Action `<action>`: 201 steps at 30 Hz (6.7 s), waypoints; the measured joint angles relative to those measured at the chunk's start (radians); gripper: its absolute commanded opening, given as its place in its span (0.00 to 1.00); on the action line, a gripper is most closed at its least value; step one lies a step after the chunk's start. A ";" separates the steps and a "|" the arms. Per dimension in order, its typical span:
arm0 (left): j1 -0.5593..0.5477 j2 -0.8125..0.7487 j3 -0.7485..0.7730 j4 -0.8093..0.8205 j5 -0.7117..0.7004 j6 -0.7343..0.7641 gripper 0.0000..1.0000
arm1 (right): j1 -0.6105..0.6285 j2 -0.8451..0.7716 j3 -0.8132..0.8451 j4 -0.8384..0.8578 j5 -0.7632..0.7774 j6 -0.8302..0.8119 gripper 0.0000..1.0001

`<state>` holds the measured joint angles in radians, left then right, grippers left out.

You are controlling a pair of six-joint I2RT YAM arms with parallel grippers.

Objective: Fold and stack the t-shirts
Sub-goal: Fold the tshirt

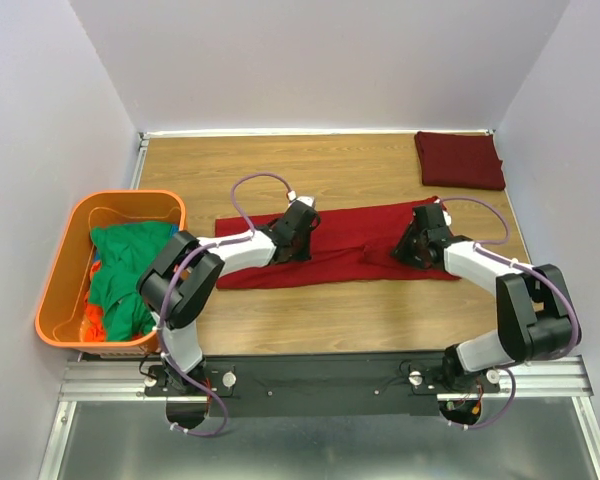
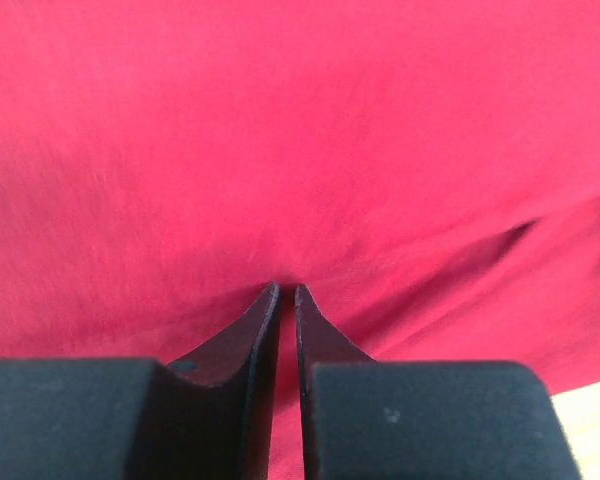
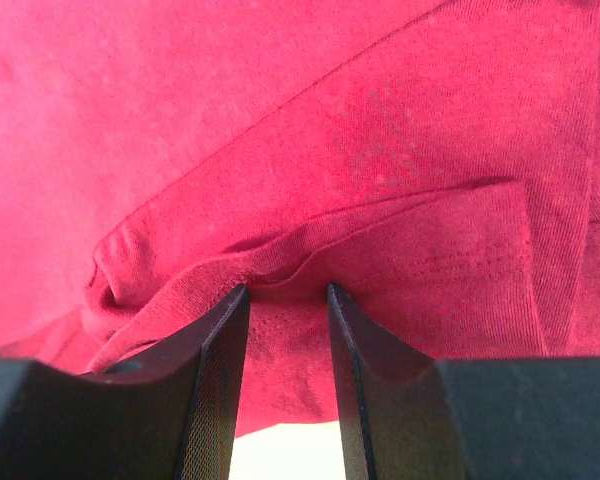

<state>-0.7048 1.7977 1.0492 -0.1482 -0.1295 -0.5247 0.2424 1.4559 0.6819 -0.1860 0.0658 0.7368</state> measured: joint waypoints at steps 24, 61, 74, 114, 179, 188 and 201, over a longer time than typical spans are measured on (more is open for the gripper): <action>-0.336 -0.137 -0.201 0.146 0.059 -0.370 0.26 | 0.100 0.710 0.876 -0.052 -0.001 -0.298 0.57; 0.259 0.561 0.930 -0.128 0.083 0.183 0.53 | 0.050 0.505 0.723 -0.194 -0.038 -0.290 0.77; 0.276 0.752 1.141 -0.202 0.049 0.213 0.06 | 0.005 0.533 0.655 -0.091 -0.089 -0.262 0.58; 0.487 0.356 0.843 0.010 0.257 0.077 0.27 | 0.019 0.653 0.787 -0.034 -0.185 -0.282 0.50; 0.185 0.367 0.462 0.037 0.116 -0.014 0.00 | 0.198 0.692 0.837 -0.039 0.194 -0.370 0.05; 0.184 0.367 0.461 0.038 0.113 -0.007 0.00 | 0.144 0.681 0.823 -0.037 0.119 -0.362 0.20; 0.179 0.313 0.419 0.044 0.141 0.053 0.25 | 0.102 0.586 0.745 -0.037 0.013 -0.341 0.53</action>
<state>-0.5259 2.1105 1.4681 -0.1043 0.0116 -0.4717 0.3447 2.0418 1.4273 -0.2226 0.0784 0.3958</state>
